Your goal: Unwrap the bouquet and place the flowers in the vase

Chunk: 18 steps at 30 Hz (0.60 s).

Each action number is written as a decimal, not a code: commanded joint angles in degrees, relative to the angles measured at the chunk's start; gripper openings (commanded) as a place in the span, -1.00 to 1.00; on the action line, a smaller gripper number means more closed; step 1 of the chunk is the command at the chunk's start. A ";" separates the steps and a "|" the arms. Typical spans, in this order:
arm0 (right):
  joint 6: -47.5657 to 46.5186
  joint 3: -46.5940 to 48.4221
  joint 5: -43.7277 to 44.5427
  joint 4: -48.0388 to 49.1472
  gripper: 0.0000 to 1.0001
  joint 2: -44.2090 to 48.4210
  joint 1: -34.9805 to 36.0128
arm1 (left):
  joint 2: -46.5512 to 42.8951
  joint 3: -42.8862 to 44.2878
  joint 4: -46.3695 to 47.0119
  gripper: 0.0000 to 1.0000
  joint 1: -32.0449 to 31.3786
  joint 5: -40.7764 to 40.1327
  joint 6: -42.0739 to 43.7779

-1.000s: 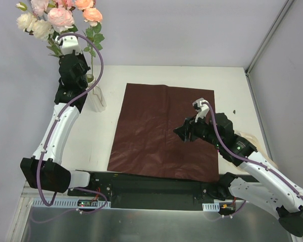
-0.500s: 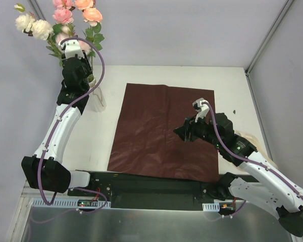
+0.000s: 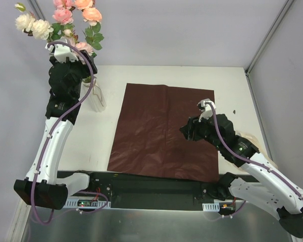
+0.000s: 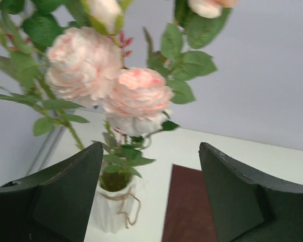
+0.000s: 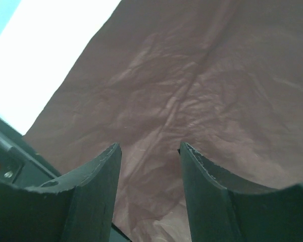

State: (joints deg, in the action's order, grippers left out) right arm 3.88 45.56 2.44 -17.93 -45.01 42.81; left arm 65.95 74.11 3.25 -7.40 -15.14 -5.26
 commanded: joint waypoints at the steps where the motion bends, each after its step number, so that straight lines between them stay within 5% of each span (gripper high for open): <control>1: 0.43 4.80 12.57 -6.92 0.11 2.47 0.26 | -2.58 2.18 -2.90 0.58 0.19 21.83 -6.78; 8: -0.19 7.70 25.49 -14.40 0.33 5.90 0.17 | 0.31 7.10 -4.29 0.78 -4.37 49.89 -14.16; 18: -0.89 11.21 27.54 -18.19 0.57 12.22 0.08 | 0.06 9.83 -5.36 0.76 -19.76 55.91 -11.44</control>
